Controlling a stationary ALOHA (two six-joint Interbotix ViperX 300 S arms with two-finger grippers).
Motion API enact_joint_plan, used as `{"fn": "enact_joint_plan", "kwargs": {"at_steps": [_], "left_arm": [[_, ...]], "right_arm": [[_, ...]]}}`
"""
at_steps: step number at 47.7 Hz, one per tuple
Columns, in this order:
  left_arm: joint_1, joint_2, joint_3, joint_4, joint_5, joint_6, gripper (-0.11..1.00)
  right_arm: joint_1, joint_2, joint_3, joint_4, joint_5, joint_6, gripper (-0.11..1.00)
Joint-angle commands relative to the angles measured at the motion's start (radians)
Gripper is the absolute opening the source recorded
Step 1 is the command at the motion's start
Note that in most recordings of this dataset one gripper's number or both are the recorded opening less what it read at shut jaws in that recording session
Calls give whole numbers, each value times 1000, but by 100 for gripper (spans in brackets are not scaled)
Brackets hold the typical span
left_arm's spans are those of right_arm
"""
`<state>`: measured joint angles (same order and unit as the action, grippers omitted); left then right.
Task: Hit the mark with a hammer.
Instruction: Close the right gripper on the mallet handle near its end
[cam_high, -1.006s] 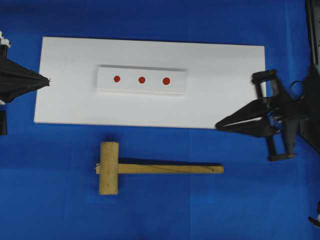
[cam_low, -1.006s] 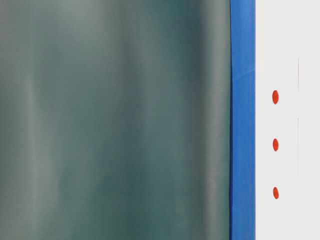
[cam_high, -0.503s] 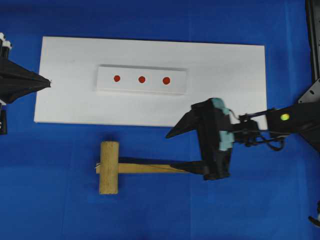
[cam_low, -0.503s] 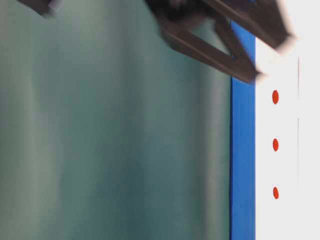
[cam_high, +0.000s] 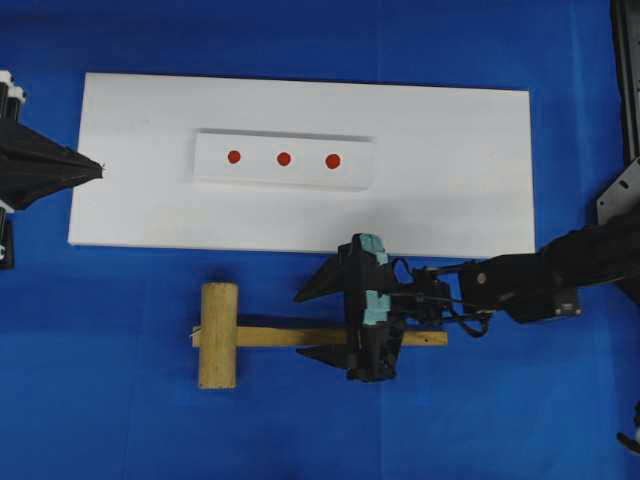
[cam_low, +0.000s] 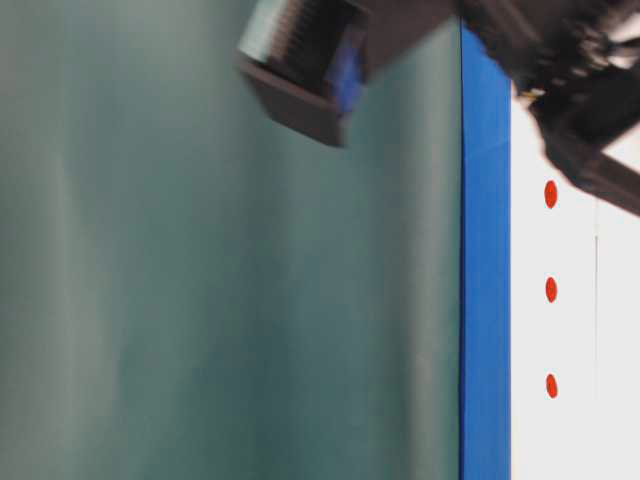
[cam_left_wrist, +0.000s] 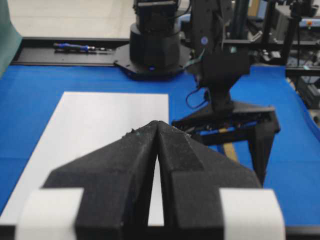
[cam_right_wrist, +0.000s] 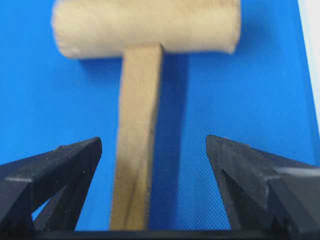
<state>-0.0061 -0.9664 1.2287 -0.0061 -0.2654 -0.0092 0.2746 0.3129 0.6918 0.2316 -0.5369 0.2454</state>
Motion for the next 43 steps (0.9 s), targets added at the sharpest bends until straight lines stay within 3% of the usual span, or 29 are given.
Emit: {"fn": "enact_joint_plan", "kwargs": {"at_steps": [1, 17, 21, 27, 31, 43], "left_arm": [[-3, 3, -8, -2, -5, -6, 0], [-2, 0, -6, -2, 8, -6, 0], [-2, 0, -6, -2, 8, -6, 0], [-2, -2, -6, -2, 8, -6, 0], [-2, 0, -6, -2, 8, -6, 0], [-2, -2, -6, -2, 18, -6, 0]], "right_arm": [[11, 11, -29, 15, -11, -2, 88], [34, 41, -38, 25, -6, -15, 83], [35, 41, -37, 21, -5, -15, 68], [41, 38, -34, 18, -5, -17, 31], [41, 34, -34, 17, -5, -17, 12], [38, 0, -40, 17, -5, -17, 10]]}}
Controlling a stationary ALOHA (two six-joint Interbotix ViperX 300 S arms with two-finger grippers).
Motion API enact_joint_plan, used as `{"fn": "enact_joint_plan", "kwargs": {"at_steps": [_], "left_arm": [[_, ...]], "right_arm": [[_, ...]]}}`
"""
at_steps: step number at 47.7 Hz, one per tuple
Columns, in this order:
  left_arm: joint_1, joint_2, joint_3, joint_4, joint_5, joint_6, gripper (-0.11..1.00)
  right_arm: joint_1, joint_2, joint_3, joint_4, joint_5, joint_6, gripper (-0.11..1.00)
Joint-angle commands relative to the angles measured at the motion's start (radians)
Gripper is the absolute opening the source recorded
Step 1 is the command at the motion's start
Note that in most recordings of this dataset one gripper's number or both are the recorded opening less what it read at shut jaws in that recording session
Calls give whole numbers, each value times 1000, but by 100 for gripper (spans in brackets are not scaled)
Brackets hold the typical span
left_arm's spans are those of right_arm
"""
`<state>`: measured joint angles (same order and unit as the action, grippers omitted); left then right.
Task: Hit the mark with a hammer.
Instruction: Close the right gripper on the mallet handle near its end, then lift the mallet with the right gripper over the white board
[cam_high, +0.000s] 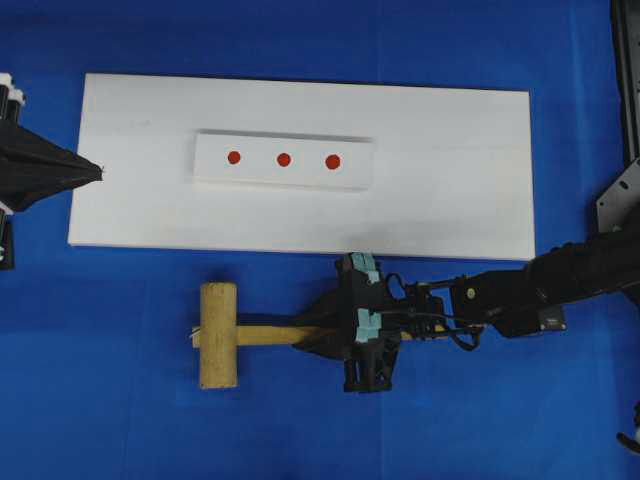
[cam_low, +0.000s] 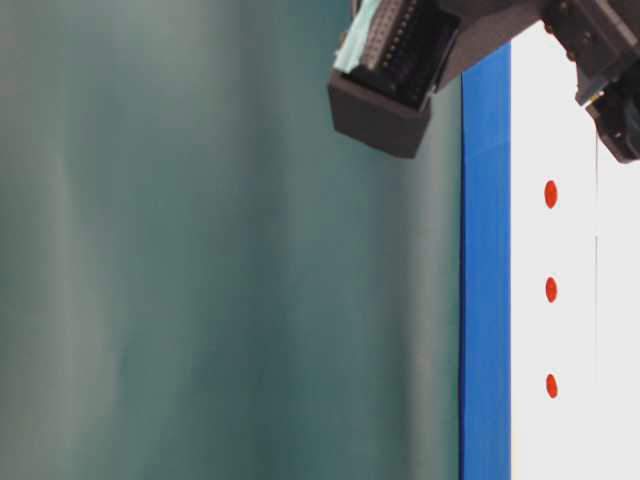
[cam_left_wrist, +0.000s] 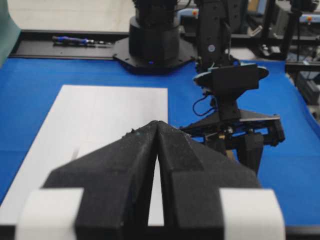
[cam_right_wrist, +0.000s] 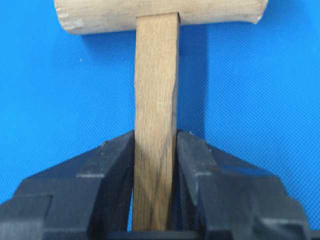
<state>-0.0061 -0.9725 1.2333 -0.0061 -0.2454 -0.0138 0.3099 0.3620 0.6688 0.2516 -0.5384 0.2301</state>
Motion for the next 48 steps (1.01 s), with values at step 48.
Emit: {"fn": "enact_joint_plan", "kwargs": {"at_steps": [48], "left_arm": [[-2, -3, -11, -2, 20, -17, 0]], "right_arm": [[-106, -434, -14, -3, 239, -163, 10]]}}
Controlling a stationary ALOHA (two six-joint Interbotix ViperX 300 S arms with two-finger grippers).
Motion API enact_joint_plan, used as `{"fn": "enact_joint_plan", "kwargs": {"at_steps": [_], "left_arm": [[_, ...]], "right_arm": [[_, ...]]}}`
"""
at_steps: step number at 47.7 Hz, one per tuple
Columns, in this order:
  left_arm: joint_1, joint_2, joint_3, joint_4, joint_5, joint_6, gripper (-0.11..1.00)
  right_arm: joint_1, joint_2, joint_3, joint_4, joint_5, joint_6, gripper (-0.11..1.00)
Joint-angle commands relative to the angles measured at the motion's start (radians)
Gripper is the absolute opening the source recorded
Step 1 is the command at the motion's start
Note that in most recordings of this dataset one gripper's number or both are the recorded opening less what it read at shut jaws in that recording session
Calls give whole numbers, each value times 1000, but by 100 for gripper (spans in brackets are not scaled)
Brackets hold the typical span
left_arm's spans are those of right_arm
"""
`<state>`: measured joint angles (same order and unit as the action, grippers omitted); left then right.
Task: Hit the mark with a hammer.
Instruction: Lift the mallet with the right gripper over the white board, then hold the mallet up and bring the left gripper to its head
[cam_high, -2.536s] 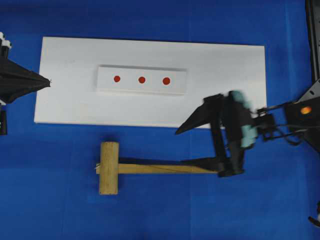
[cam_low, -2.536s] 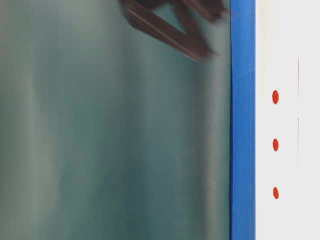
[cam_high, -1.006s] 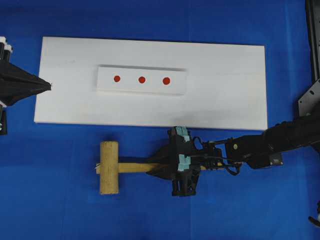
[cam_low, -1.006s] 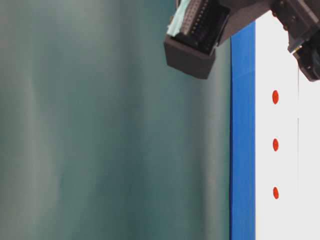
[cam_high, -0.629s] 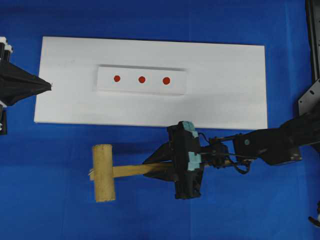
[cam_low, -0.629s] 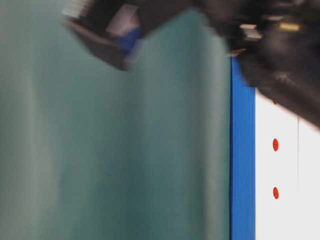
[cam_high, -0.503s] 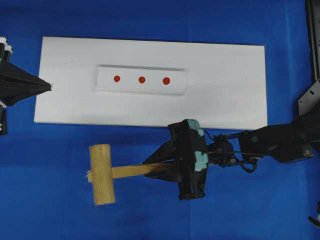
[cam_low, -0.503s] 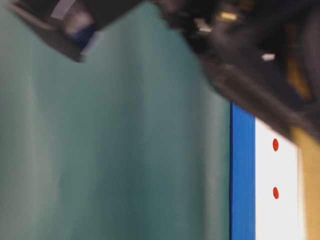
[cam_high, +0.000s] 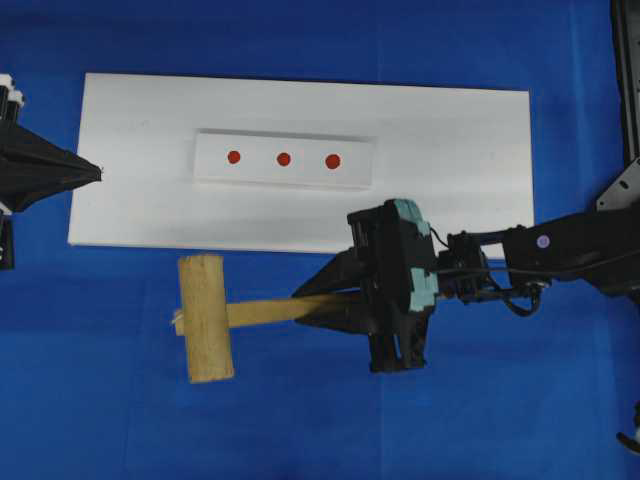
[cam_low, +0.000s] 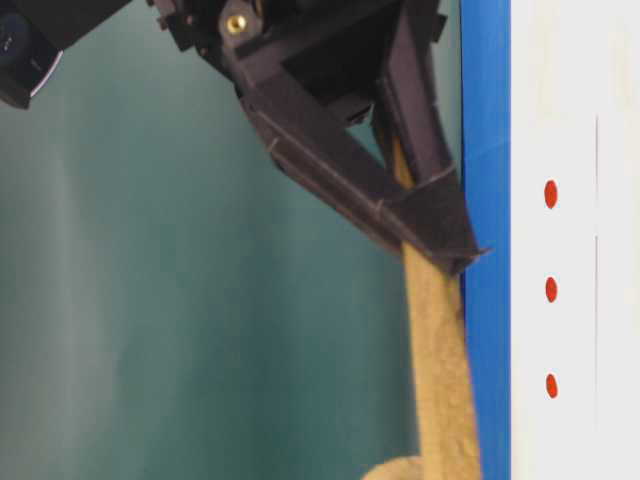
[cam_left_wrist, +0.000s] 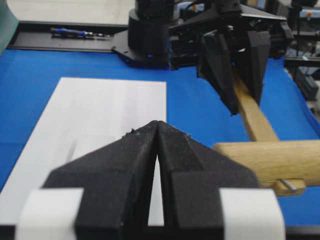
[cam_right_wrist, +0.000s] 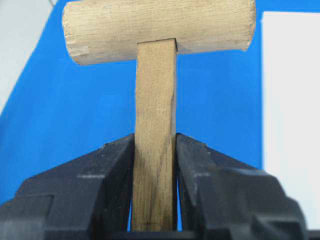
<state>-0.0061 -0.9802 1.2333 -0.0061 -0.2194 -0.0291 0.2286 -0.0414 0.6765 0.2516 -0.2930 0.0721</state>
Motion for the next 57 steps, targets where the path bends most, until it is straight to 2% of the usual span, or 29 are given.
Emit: {"fn": "enact_joint_plan", "kwargs": {"at_steps": [1, 22, 35, 40, 44, 48, 49, 57], "left_arm": [[-2, 5, -11, -2, -6, -2, 0], [-2, 6, -11, -2, -6, -18, 0], [-2, 6, -11, -2, -6, -18, 0], [-2, 5, -11, -2, -8, -18, 0], [-2, 6, -11, -2, -8, -18, 0], [-2, 6, -11, -2, -9, -18, 0], [-2, 5, -11, -3, -9, -18, 0], [-2, 6, -11, -2, -11, -18, 0]], "right_arm": [[-37, -32, -20, -3, -6, -8, 10], [-265, -37, -29, -3, -6, -186, 10], [-284, -38, -29, -5, -37, -229, 10], [-284, -38, -32, -15, -43, -288, 10], [-284, -43, -32, -38, -64, -377, 10], [-284, -48, -29, -43, -100, -495, 10], [-284, -49, -28, -43, -114, -549, 10], [-284, -54, -28, -41, -160, -839, 10]]}}
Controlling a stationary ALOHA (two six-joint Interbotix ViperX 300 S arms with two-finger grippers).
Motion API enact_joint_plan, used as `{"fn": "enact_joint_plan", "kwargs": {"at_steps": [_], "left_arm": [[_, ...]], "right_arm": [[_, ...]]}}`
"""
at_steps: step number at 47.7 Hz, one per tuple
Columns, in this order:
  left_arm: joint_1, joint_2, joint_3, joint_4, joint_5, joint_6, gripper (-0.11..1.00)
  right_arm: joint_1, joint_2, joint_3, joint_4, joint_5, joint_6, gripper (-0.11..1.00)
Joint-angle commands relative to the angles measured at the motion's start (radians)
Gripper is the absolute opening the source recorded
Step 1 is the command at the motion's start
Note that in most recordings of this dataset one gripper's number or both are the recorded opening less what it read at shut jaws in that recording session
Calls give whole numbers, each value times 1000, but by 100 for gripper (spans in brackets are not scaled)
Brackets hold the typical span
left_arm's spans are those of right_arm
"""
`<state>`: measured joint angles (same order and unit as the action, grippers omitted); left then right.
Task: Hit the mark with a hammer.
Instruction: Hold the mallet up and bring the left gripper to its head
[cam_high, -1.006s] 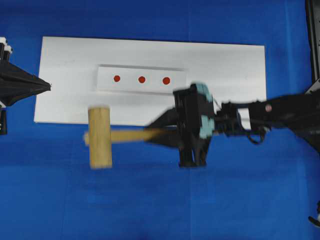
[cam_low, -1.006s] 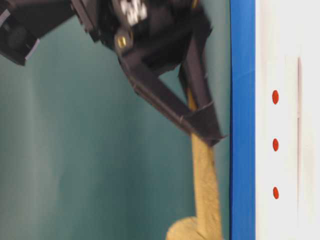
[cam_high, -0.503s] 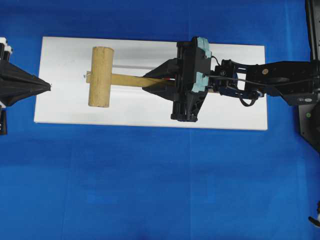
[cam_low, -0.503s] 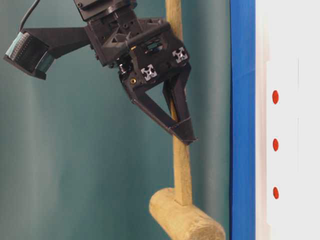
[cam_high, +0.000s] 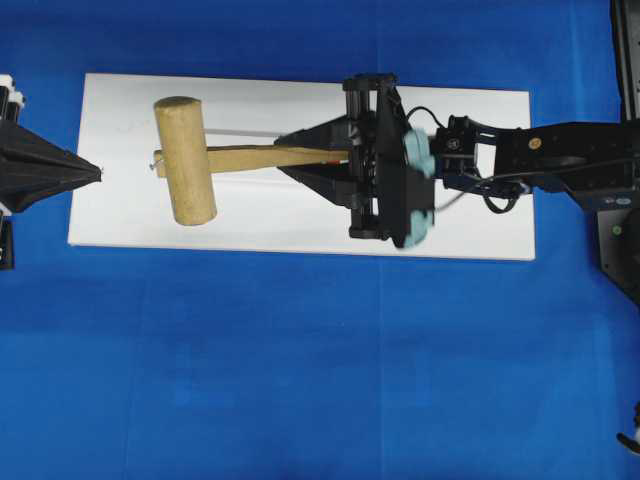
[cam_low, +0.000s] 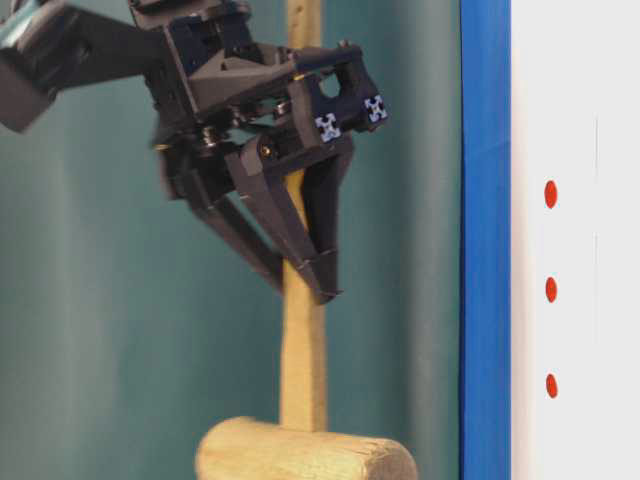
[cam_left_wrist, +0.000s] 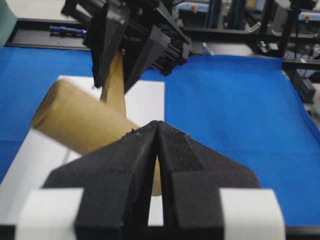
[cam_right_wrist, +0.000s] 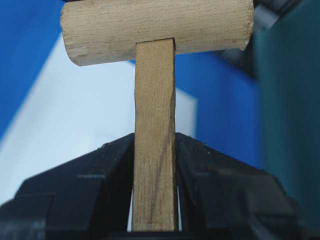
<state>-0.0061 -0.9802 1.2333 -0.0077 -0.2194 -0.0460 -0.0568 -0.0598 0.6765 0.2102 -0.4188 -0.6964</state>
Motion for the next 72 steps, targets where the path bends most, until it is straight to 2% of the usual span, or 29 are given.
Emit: {"fn": "enact_joint_plan", "kwargs": {"at_steps": [1, 3, 8, 13, 18, 24, 38, 52, 55, 63, 67, 70, 72], "left_arm": [[-2, 6, -11, -2, -11, -2, 0], [-2, 6, -11, -2, -12, -2, 0], [-2, 5, -11, -6, -12, -2, 0], [-2, 5, -11, -6, -12, -3, 0], [-2, 5, -11, -6, -14, -14, 0], [-2, 6, -11, -6, -14, -29, 0], [-2, 9, -11, -8, -18, -35, 0], [11, 12, -11, -8, -21, -94, 2], [11, 12, -11, -6, -23, -95, 13], [11, 12, -11, -8, -32, -97, 65], [11, 14, -11, -8, -43, -97, 86], [11, 15, -11, -6, -44, -95, 93], [12, 17, -11, -8, -44, -97, 93]], "right_arm": [[2, -35, -28, 0, -37, -103, 10], [3, -34, -29, 0, -46, -183, 10], [8, -34, -29, 3, -72, -308, 10], [8, -35, -28, 5, -110, -393, 10], [8, -35, -28, 11, -155, -439, 10], [9, -35, -28, 14, -179, -463, 10], [11, -35, -26, 17, -178, -465, 10], [11, -35, -29, 17, -169, -465, 10], [11, -35, -29, 18, -166, -465, 10], [12, -34, -28, 17, -160, -465, 10], [12, -34, -28, 17, -160, -465, 10], [14, -35, -29, 17, -160, -465, 10], [14, -35, -29, 17, -160, -465, 10]]}}
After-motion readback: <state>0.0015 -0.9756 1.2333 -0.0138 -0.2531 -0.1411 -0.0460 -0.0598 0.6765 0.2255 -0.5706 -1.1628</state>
